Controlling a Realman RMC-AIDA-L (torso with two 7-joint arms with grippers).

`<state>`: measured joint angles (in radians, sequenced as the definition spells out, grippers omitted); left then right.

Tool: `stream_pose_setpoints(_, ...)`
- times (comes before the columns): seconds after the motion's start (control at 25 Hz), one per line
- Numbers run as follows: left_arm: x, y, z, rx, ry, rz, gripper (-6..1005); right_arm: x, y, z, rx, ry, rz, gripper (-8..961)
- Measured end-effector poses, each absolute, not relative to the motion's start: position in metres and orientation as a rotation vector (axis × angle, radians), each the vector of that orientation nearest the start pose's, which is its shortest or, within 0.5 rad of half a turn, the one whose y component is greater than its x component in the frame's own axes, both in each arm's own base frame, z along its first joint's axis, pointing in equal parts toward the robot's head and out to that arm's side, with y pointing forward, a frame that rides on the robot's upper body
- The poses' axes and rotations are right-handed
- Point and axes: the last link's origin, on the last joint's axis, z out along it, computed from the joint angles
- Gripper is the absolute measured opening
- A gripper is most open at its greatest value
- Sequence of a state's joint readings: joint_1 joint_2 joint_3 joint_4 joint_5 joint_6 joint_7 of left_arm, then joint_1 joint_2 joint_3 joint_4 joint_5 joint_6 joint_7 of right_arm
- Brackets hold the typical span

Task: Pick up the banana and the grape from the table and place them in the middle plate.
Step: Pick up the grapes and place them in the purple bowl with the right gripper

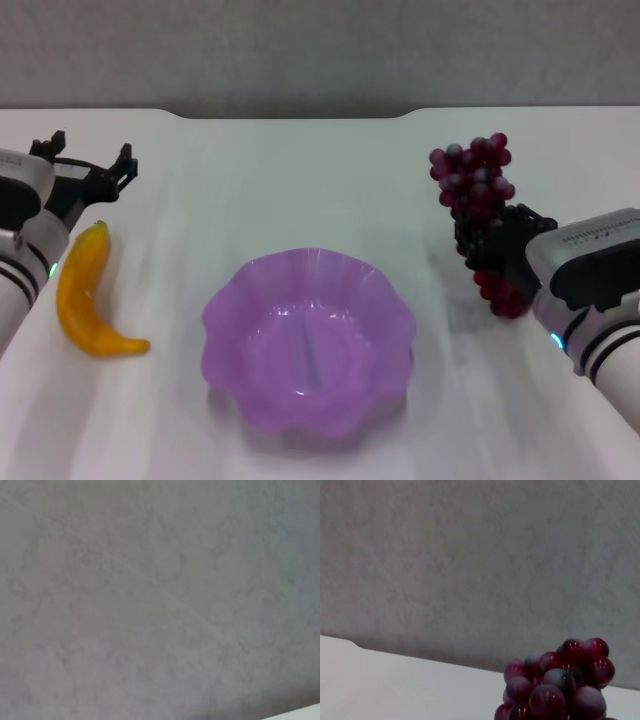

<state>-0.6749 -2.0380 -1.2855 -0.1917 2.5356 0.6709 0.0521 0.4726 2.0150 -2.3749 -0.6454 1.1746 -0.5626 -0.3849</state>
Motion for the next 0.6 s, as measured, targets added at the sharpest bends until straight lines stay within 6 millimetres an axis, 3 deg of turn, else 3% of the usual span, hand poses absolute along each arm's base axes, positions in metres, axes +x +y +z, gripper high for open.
stream_pose_setpoints(0.32, -0.312, 0.421, 0.000, -1.650, -0.569, -0.358, 893, 0.248, 0.370, -0.069, -1.841, 0.553, 0.451, 438)
stream_pose_setpoints(0.6, -0.313, 0.420, 0.000, -1.651, -0.564, -0.351, 893, 0.219, 0.369, -0.044, -1.768, 0.436, 0.474, 438)
